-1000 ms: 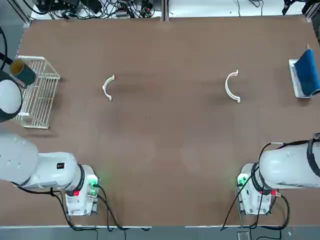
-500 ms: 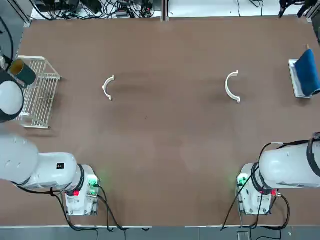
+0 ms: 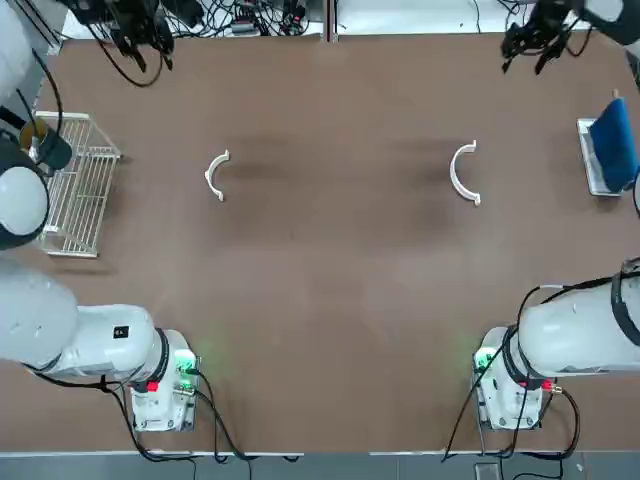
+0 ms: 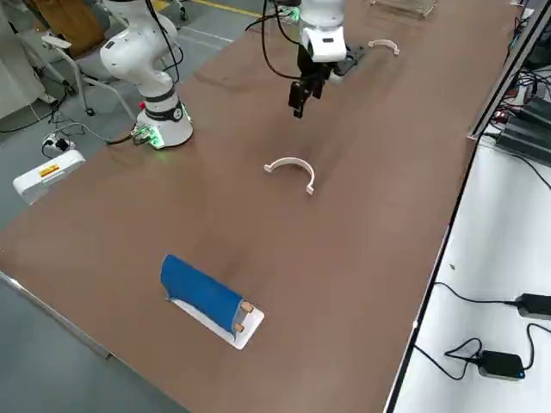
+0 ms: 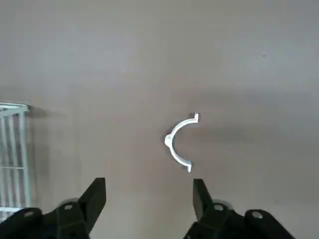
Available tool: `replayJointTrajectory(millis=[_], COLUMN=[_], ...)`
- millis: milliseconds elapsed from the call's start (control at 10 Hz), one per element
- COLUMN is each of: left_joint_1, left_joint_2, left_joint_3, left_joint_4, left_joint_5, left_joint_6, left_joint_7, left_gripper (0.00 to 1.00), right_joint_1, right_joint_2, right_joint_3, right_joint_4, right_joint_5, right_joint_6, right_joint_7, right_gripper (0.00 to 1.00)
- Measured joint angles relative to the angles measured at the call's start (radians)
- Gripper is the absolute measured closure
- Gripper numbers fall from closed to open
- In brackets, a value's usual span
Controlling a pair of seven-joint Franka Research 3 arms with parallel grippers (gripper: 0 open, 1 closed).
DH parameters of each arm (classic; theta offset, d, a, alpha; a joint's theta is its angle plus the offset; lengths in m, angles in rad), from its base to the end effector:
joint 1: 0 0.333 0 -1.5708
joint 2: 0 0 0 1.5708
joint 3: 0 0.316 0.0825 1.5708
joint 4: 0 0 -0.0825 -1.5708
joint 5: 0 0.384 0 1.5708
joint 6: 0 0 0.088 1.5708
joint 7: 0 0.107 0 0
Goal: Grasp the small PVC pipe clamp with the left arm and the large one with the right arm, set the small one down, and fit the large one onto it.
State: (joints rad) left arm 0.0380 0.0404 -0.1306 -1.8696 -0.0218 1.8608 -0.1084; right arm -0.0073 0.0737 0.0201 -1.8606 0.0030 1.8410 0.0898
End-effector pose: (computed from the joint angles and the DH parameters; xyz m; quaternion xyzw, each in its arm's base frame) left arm 0.5648 -0.0533 0.4845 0.9996 0.0113 -0.0256 0.0105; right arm 0.5714 0.0073 0.4679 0.9982 -0.0389 -0.0467 0.0002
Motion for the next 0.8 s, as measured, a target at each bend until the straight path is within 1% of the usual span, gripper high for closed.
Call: replayJointTrajectory(millis=[200, 400, 600, 800], left_joint_1=[0.0, 0.0, 0.001, 0.001], left_joint_2=[-0.038, -0.048, -0.021, 0.028], left_joint_3=[-0.027, -0.044, -0.044, -0.046], left_joint_4=[-0.165, -0.289, -0.384, -0.429], left_joint_5=[0.02, 0.041, 0.062, 0.069], left_joint_6=[0.12, 0.248, 0.386, 0.497], left_joint_7=[-0.013, -0.016, -0.016, -0.015], left_gripper=[0.24, 0.27, 0.3, 0.3], right_joint_1=[0.003, 0.003, 0.004, 0.013], right_joint_2=[0.039, 0.072, 0.117, 0.154], right_joint_3=[0.024, 0.04, 0.045, 0.05], right_joint_4=[-0.072, -0.168, -0.25, -0.338], right_joint_5=[0.006, 0.008, 0.019, 0.05], right_joint_6=[0.119, 0.256, 0.384, 0.521], right_joint_7=[0.025, 0.037, 0.042, 0.049], right_gripper=[0.03, 0.04, 0.06, 0.07])
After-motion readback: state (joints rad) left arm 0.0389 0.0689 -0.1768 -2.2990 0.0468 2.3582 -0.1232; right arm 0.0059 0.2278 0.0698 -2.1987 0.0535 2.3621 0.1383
